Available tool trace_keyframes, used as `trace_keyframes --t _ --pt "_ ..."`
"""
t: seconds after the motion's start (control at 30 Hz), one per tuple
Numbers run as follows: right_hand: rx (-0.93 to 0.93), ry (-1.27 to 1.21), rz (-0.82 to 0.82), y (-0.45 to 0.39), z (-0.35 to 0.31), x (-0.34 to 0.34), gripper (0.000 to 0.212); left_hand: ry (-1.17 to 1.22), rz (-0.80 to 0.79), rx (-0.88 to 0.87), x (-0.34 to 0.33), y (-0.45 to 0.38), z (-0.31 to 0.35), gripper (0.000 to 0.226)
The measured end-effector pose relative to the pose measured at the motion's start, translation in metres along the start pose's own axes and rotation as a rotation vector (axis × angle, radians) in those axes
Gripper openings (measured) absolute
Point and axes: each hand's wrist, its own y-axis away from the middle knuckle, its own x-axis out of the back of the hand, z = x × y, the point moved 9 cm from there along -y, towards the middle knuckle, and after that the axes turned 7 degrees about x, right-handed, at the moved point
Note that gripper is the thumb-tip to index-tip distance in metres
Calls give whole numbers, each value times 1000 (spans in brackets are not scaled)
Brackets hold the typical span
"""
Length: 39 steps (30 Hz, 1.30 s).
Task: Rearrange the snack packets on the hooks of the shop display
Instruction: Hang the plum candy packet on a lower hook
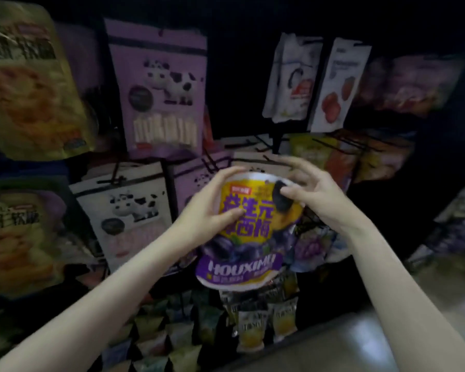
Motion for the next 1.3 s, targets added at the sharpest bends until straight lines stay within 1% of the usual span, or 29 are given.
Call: trace_keyframes --t 0.07,0.17,0.27,0.33,0.4,0.5,0.63,0.67,0.73,0.83,0.93,1.0,1.07,1.13,1.2,1.3 --pt "-88 46 3 15 36 5 31 13 -35 100 -28 2 -34 58" --pt "-215 7 14 40 83 14 32 13 -79 231 -61 -2 -81 58" --pt "-320 -32 27 57 118 27 31 88 -137 362 -93 -8 -119 58" --pt "-359 -23 14 60 136 38 28 105 -127 424 -111 -15 -137 58" --pt "-400 16 -16 61 153 50 26 58 -103 462 -127 -23 -149 56" --pt "-409 75 -84 65 180 65 27 50 -104 550 -157 -26 -167 42" --pt "-492 131 -224 76 228 58 22 1 -113 680 -187 1 -201 7" --pt "-519 125 -258 78 240 50 22 -15 -103 721 -188 12 -209 2" --pt "-532 118 -334 78 256 26 20 -50 -69 811 -181 33 -223 10" --pt "-453 123 -439 72 263 -22 13 -74 14 941 -159 66 -244 25" --pt "-403 87 -518 70 266 -76 15 -106 75 1075 -133 105 -268 30" --pt "-381 75 -566 69 268 -112 21 -120 134 1152 -113 132 -281 32" --pt "-373 67 -613 65 266 -146 20 -121 217 1199 -89 153 -289 27" --pt "-409 60 -643 58 265 -175 22 -104 337 1216 -60 169 -293 13" --pt "-449 75 -644 48 265 -199 27 -82 426 1215 -32 175 -300 14" --pt "-496 95 -593 30 265 -227 33 -195 391 1180 3 169 -306 23"
